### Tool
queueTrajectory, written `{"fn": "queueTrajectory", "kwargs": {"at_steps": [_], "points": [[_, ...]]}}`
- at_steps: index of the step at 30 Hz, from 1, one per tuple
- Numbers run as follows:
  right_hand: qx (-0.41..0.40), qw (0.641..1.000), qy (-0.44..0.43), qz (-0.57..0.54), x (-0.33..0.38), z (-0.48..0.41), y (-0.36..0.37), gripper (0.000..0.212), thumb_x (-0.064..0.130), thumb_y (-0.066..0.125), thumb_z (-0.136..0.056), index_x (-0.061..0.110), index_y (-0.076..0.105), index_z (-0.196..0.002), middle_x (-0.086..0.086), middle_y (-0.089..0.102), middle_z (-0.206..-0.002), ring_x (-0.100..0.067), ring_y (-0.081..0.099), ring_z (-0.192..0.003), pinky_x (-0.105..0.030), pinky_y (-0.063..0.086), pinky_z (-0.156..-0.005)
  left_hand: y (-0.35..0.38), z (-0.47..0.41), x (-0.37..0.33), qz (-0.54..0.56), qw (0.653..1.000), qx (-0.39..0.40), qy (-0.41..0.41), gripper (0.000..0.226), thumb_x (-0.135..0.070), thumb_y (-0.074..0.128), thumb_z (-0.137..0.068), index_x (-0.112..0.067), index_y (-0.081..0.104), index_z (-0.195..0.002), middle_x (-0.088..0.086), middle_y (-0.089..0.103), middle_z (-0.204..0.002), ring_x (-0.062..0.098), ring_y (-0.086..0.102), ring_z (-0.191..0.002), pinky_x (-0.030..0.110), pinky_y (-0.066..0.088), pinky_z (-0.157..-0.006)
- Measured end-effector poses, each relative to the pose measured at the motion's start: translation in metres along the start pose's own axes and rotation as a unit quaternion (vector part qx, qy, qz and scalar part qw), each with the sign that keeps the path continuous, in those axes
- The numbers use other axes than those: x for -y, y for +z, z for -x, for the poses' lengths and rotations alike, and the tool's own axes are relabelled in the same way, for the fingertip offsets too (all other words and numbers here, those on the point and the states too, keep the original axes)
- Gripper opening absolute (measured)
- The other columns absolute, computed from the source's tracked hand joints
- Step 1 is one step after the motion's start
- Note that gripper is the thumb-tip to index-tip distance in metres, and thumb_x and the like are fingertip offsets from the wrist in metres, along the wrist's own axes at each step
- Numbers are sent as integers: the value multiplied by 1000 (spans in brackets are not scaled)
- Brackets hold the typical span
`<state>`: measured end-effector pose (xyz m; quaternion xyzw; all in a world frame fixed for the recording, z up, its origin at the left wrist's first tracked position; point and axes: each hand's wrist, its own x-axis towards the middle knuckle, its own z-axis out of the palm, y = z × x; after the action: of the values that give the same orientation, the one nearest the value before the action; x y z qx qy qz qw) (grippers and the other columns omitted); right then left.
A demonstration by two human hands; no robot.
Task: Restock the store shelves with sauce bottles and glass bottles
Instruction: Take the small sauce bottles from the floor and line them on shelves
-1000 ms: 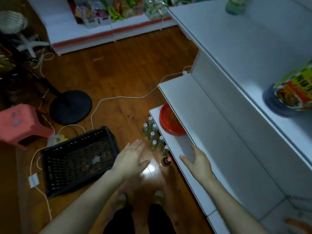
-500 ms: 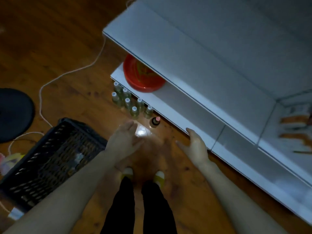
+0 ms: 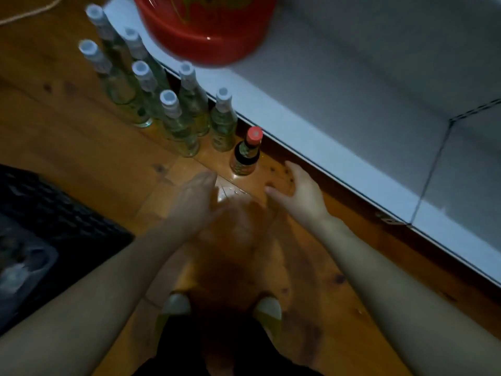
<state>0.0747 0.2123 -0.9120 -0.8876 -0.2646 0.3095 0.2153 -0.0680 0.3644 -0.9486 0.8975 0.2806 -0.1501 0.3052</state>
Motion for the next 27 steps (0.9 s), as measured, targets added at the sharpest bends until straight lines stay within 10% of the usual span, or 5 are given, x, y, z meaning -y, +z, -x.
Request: {"fn": "queueTrajectory", "kwargs": {"at_steps": [13,27], "points": [[-72,980,-146,-112,-42,-135,95,61,27,72,-78,11,44,-130,-5,53,-129,-17,49,-118,-18,37,-90,113,-149,46,88,981,-162,61,87,-46,74,-69,-15,33,-139,10,53,-127,27,50,-117,36,43,-90],[-46,972,-106,-204,-2,-54,54,50,16,72,-77,14,50,-122,28,49,-97,21,50,-88,-4,40,-79,72,-70,8,299,946,-104,67,65,-24,78,-71,-17,44,-126,-1,57,-119,9,53,-109,27,46,-88]]}}
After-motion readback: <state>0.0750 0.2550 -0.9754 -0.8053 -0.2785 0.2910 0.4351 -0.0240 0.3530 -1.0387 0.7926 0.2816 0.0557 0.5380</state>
